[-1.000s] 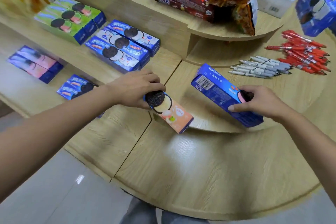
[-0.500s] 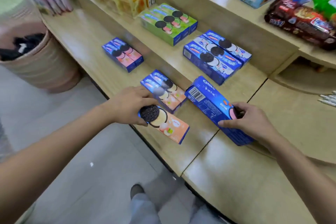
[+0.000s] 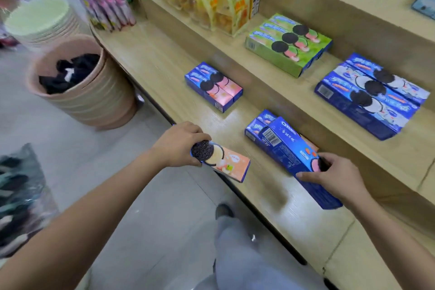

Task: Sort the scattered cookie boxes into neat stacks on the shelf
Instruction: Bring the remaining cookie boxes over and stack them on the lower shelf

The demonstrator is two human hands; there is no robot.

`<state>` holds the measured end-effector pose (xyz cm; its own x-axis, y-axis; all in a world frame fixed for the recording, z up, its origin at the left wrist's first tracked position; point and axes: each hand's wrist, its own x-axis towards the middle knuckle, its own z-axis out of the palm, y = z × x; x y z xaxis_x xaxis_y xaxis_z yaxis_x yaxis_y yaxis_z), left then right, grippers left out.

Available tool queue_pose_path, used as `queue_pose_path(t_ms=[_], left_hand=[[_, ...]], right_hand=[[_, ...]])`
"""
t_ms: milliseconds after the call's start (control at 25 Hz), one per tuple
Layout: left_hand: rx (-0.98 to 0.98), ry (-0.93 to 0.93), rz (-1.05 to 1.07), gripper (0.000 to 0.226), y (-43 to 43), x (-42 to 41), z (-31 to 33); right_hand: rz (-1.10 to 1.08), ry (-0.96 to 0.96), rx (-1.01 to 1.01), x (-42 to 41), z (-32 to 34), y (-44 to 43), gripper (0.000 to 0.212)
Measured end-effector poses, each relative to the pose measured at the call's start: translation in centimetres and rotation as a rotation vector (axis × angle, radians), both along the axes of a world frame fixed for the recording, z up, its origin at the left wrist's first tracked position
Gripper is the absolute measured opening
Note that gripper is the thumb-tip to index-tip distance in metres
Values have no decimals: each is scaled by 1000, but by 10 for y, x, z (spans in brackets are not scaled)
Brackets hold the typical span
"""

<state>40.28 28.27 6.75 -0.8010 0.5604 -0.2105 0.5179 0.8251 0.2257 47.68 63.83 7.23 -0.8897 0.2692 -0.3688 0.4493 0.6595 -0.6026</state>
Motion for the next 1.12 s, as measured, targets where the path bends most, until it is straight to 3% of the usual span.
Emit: queue_pose_path(t_ms=[240, 520, 720, 1120], left_hand=[[51, -53, -87, 60, 19, -61, -44], [39, -196, -366, 53, 89, -84, -92], [74, -149, -490, 46, 124, -84, -120], [119, -55, -548, 62, 144, -70, -142]], right_hand=[[-58, 32, 45, -83, 2, -24, 48], [-114, 4, 174, -128, 11, -40, 56], [-218, -19, 306, -103, 2, -41, 60], [-591, -111, 313, 13, -16, -1, 51]])
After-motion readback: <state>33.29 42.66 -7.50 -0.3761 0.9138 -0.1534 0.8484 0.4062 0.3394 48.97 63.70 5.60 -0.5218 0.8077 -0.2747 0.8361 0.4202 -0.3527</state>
